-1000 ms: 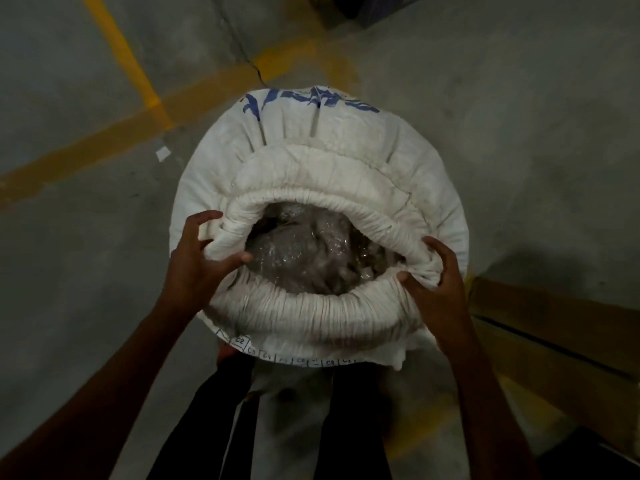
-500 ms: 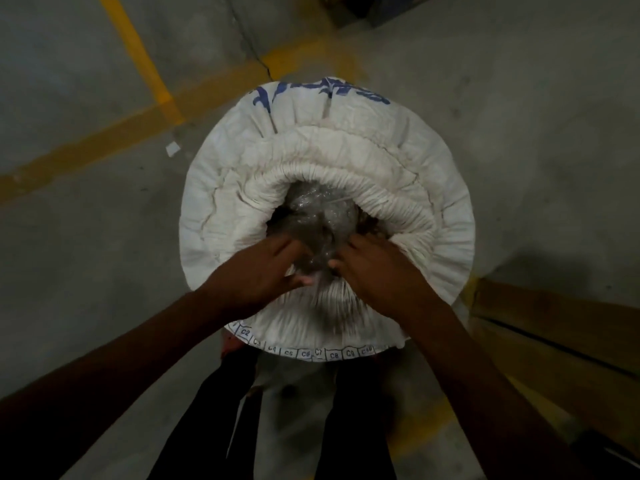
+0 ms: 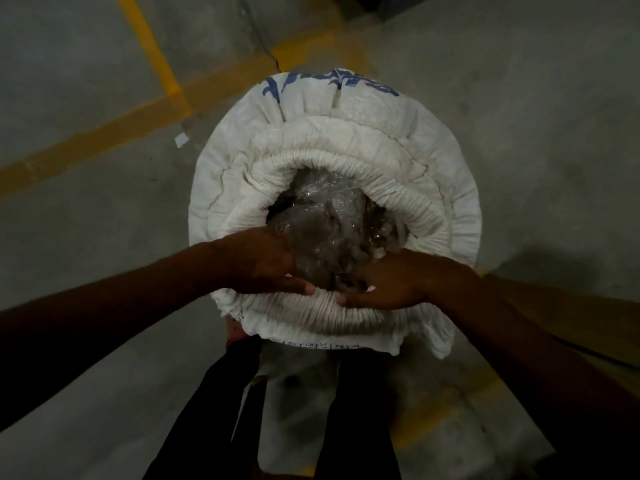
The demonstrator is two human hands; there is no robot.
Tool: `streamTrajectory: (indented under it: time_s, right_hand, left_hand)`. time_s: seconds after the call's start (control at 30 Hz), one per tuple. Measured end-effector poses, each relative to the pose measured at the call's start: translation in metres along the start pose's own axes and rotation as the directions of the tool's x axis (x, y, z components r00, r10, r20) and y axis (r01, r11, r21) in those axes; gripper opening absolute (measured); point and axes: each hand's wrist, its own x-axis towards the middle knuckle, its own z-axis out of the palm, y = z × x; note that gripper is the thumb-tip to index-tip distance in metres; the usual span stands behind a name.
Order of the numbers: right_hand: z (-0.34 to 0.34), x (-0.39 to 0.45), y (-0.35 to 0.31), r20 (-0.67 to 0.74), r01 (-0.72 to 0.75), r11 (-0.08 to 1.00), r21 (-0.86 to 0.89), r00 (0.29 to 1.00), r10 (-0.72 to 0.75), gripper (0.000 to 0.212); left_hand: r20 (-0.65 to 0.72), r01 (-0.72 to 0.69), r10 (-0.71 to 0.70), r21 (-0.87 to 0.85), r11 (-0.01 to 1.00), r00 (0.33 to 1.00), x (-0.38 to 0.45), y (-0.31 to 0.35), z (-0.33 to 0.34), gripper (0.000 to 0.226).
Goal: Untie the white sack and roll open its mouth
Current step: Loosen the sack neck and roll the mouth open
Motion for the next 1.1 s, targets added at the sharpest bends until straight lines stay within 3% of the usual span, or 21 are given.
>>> streamTrajectory:
  time_s: [0.07, 0.13, 0.2, 0.27, 0.33, 0.4, 0.5, 0.57, 0.67, 0.73, 0.83, 0.9, 1.0, 1.1]
  right_hand:
    - [0.016, -0.005, 0.001, -0.03, 0.054, 0.999, 0.008, 0.998, -0.054, 0.083]
    - [0.029, -0.012, 0.001, -0.072, 0.068, 0.996, 0.051, 0.995, -0.064, 0.073]
    - [0.039, -0.024, 0.0, -0.186, 0.043, 0.998, 0.055, 0.982, -0.032, 0.058]
    - [0.053, -0.036, 0.003, -0.337, 0.023, 0.997, 0.078, 0.941, 0.005, 0.056]
    - [0.076, -0.043, 0.01, -0.579, 0.071, 0.988, 0.137, 0.815, 0.022, 0.056]
    - [0.103, -0.045, 0.019, -0.781, 0.085, 0.994, 0.065, 0.625, -0.002, 0.058]
    - [0.128, -0.051, 0.026, -0.888, 0.033, 0.987, -0.158, 0.432, -0.157, 0.057]
    - [0.135, -0.054, 0.023, -0.905, -0.011, 0.979, -0.206, 0.382, -0.186, 0.058]
    - [0.133, -0.054, 0.016, -0.902, -0.021, 0.996, -0.087, 0.425, -0.069, 0.066]
    - [0.122, -0.051, 0.009, -0.869, 0.005, 0.992, 0.129, 0.483, 0.11, 0.072]
    - [0.1, -0.042, -0.001, -0.763, 0.003, 0.908, 0.418, 0.544, 0.349, 0.087]
    - [0.085, -0.033, -0.01, -0.7, -0.044, 0.87, 0.491, 0.574, 0.424, 0.098]
    - [0.065, -0.021, -0.013, -0.604, -0.029, 0.779, 0.627, 0.613, 0.509, 0.108]
    - [0.046, -0.012, -0.01, -0.508, 0.019, 0.63, 0.776, 0.61, 0.608, 0.119]
  left_hand:
    - [0.047, 0.07, -0.066, -0.108, 0.992, 0.997, -0.006, 0.012, -0.006, 0.082]
    - [-0.016, 0.094, -0.097, -0.135, 0.986, 0.995, -0.016, 0.018, -0.001, 0.082]
    - [-0.183, 0.093, -0.121, -0.152, 0.984, 0.976, -0.029, 0.018, 0.013, 0.074]
    - [-0.412, 0.063, -0.134, -0.182, 0.981, 0.901, -0.041, 0.017, 0.033, 0.051]
    - [-0.529, 0.067, -0.166, -0.201, 0.977, 0.833, -0.055, 0.02, 0.048, 0.045]
    - [-0.577, 0.101, -0.217, -0.227, 0.969, 0.788, -0.069, 0.024, 0.06, 0.051]
    - [-0.651, 0.091, -0.193, -0.187, 0.978, 0.734, -0.082, 0.031, 0.071, 0.041]
    - [-0.675, 0.095, -0.159, -0.131, 0.987, 0.72, -0.084, 0.034, 0.072, 0.039]
    - [-0.601, 0.159, -0.223, -0.158, 0.975, 0.768, -0.081, 0.039, 0.064, 0.054]
    - [-0.517, 0.221, -0.315, -0.237, 0.946, 0.796, -0.076, 0.041, 0.054, 0.069]
    - [-0.415, 0.325, -0.453, -0.342, 0.881, 0.789, -0.058, 0.046, 0.038, 0.085]
    - [-0.291, 0.39, -0.54, -0.442, 0.808, 0.789, -0.041, 0.044, 0.027, 0.099]
    - [-0.171, 0.392, -0.583, -0.589, 0.707, 0.794, -0.014, 0.031, 0.009, 0.082]
    - [-0.234, 0.336, -0.555, -0.591, 0.733, 0.799, 0.008, 0.004, -0.003, 0.083]
